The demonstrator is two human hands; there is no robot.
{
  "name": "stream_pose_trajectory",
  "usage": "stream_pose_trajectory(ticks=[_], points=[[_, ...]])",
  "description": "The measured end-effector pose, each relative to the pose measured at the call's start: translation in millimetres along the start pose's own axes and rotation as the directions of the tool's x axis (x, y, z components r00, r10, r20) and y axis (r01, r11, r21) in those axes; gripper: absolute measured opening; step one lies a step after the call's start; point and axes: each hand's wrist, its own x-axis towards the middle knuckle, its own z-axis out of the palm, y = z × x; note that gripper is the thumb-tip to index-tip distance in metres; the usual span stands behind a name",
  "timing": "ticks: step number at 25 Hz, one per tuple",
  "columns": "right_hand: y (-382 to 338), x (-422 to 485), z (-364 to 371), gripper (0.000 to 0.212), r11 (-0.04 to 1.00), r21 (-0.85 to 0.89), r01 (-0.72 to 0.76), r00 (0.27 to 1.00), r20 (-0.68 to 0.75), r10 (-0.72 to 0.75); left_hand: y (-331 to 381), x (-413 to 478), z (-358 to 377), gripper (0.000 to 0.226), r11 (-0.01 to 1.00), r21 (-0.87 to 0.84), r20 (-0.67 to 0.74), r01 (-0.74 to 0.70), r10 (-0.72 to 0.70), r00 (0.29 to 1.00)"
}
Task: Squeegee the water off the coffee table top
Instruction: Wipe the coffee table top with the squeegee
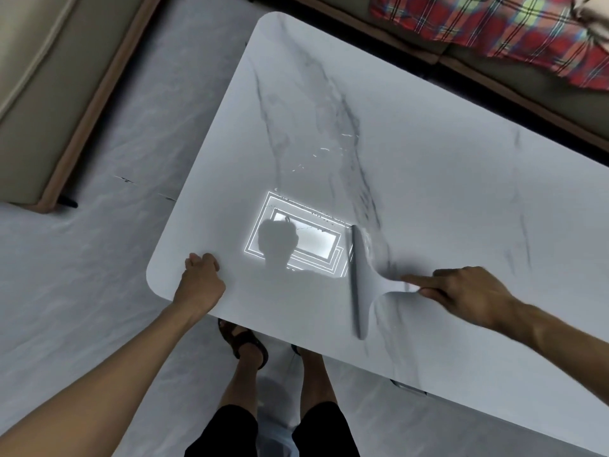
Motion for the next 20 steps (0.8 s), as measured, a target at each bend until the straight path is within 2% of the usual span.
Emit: stream_pose_trajectory(ticks=[2, 5, 8, 11, 14, 17, 20], points=[[-43.0, 24.1, -0.1, 0.041, 0.984, 0.091, 0.156, 0.988, 0.007, -0.157, -0.6, -4.8, 1.4, 0.026, 0.998, -0.059, -0.097, 0.008, -0.014, 0.995], [-131.8, 78.6, 1.6, 0.041, 0.917, 0.124, 0.38, 0.917, 0.082, -0.391, -6.8, -8.6, -0.1, 0.025, 0.993, -0.116, -0.148, 0.031, -0.048, 0.988], [-196.3, 115.9, -2.1, 0.043, 0.877, 0.138, 0.459, 0.873, 0.111, -0.475, -13.5, -9.9, -5.6, 0.022, 0.985, -0.168, -0.162, 0.048, -0.076, 0.984], [-202.4, 142.1, -15.1, 0.042, 0.887, 0.128, 0.443, 0.885, 0.095, -0.455, -12.2, -9.3, -11.8, 0.031, 0.965, -0.248, -0.177, 0.09, -0.136, 0.975], [-169.4, 159.9, -33.2, 0.039, 0.905, 0.152, 0.398, 0.911, 0.047, -0.409, -2.1, -4.7, -16.6, 0.045, 0.945, -0.317, -0.211, 0.075, -0.147, 0.966], [-110.8, 158.0, -43.5, 0.04, 0.943, 0.136, 0.304, 0.953, -0.062, -0.298, 13.8, -0.4, -18.1, 0.038, 0.959, -0.282, -0.142, 0.034, -0.077, 0.987], [-48.5, 130.9, -41.5, 0.04, 0.962, 0.201, 0.187, 0.98, -0.109, -0.168, 37.2, 4.3, -13.4, 0.03, 0.979, -0.197, -0.056, -0.045, 0.035, 0.998]])
